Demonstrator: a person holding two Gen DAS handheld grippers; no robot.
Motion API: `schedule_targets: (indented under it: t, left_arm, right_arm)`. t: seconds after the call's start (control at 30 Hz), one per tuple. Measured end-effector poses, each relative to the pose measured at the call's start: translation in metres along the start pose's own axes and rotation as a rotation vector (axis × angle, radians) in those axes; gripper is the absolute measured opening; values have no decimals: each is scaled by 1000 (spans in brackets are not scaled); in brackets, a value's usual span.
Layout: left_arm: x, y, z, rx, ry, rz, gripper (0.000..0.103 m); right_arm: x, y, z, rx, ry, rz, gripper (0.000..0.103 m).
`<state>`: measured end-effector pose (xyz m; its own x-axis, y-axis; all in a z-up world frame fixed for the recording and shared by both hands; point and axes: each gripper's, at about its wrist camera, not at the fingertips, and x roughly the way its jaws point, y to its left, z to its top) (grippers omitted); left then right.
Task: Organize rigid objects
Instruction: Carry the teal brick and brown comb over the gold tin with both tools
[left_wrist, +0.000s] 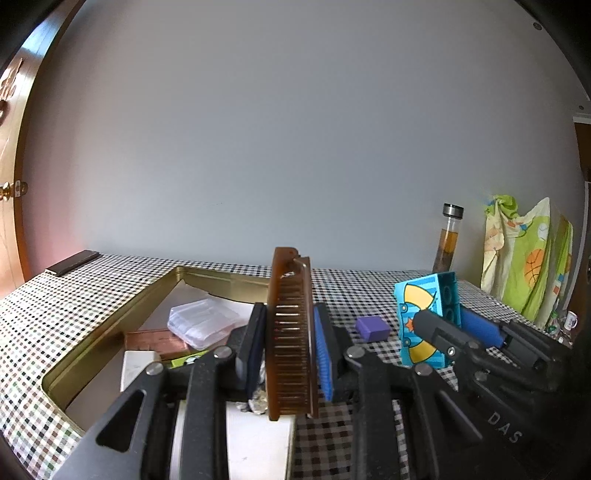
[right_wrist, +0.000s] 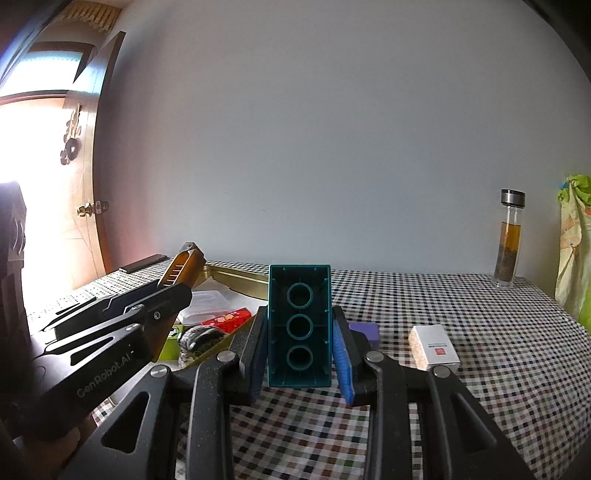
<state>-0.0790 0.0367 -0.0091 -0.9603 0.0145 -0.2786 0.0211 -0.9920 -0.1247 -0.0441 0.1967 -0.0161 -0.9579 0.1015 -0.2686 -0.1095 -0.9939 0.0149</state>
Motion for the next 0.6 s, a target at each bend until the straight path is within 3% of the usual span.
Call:
schedule_targets:
  t: [0.6]
  left_arm:
    - [-3, 22, 1, -23, 6, 39, 24]
  right_arm:
    - [6, 17, 0, -18, 0, 46, 34]
